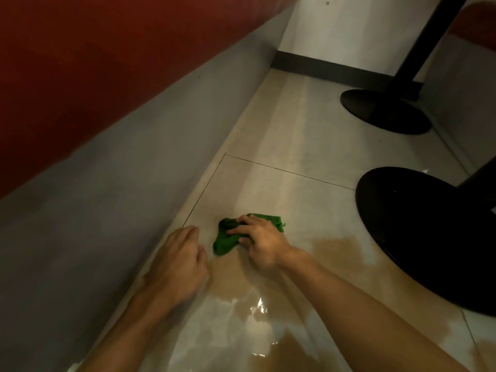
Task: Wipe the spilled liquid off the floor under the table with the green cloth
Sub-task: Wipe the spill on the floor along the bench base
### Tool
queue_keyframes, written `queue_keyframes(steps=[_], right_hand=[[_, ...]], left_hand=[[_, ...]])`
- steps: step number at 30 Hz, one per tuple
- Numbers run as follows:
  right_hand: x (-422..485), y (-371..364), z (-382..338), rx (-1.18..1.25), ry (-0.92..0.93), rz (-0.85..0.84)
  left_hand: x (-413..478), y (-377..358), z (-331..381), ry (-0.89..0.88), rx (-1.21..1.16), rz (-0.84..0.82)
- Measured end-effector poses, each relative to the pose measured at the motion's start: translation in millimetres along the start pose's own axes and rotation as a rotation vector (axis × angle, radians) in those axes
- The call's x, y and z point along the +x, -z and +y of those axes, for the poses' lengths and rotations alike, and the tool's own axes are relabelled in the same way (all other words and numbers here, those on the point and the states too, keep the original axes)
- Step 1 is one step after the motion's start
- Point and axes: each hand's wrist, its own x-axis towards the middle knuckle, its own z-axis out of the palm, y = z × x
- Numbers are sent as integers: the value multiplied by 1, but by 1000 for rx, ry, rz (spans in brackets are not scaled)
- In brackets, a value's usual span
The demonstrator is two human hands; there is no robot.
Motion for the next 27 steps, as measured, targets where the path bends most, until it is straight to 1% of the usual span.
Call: queue_keyframes(steps=[2, 4, 6, 10, 13, 17, 20, 23, 25, 27], right_hand=[[-16, 1, 5, -5, 34, -1], [-34, 4, 20, 19, 43, -6], [-48, 13, 42, 46, 19, 2], [-52, 38, 76, 48, -72, 72], [-38, 43, 75, 50, -99, 102], [-24, 31, 45, 31, -104, 137], [-30, 21, 31, 25, -40, 91], [-49, 18, 46, 70, 6, 34], [-63, 24, 67, 98, -7, 21], [-73, 37, 90, 99, -62, 38]], left_hand=[[23, -13, -3, -57, 30, -121], [34, -25, -11, -54, 74, -200], [34, -31, -13, -46, 101, -207], [30, -31, -9, -28, 90, -199], [31, -30, -5, -13, 88, -194], [31, -29, -5, -7, 82, -196], [30, -29, -9, -10, 64, -196], [29, -28, -12, -14, 53, -195], [28, -28, -10, -9, 56, -198], [28, -28, -8, -1, 54, -204]])
